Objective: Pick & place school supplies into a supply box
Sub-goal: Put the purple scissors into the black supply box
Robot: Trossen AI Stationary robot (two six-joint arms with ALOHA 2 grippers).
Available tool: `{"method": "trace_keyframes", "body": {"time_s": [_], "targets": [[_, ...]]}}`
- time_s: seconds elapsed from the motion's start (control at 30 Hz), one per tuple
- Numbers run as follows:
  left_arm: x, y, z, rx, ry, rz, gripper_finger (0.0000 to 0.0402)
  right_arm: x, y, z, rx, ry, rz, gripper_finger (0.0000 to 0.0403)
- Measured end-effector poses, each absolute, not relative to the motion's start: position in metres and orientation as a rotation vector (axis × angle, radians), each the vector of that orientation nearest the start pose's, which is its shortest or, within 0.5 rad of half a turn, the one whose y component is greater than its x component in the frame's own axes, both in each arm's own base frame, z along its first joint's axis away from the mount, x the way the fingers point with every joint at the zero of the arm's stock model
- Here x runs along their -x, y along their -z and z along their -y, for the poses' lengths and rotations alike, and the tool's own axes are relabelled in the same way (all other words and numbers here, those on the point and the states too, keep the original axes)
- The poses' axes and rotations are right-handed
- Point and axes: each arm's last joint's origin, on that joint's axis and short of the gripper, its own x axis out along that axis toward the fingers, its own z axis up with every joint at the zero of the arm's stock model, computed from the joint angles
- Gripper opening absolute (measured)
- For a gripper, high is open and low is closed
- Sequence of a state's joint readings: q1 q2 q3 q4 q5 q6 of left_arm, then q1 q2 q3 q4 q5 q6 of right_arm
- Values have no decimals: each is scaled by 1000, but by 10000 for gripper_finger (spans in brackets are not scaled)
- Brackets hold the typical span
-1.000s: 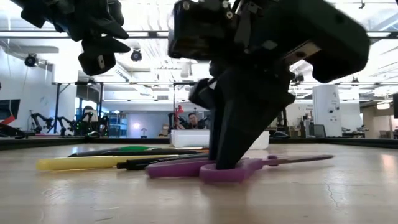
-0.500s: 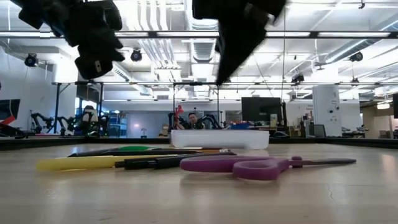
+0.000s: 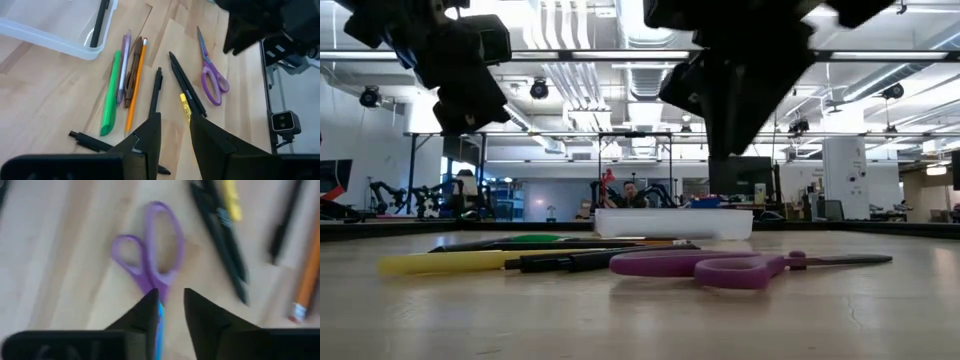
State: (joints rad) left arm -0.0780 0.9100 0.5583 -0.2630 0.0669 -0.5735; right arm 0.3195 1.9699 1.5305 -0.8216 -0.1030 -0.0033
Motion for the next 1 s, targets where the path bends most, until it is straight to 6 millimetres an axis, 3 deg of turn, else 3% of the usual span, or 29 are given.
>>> {"method": "trace_keyframes", "body": {"time_s": [0.17, 0.33, 0.5, 0.63, 1.0], "targets": [[-186, -225, 17, 551, -42, -646, 88, -386, -179, -143, 169, -341, -1266, 151], [-186, -225, 17, 553, -43, -647, 88, -391, -162, -157, 185, -357, -1241, 176], [-186, -225, 17, 553, -43, -647, 88, -389, -155, -169, 188, -352, -1245, 172], [-186, -224, 17, 553, -44, -649, 88, -391, -149, -171, 185, -277, -1242, 160], [-183, -215, 16, 561, -56, -677, 88, -395, -118, -172, 202, -268, -1295, 129]]}}
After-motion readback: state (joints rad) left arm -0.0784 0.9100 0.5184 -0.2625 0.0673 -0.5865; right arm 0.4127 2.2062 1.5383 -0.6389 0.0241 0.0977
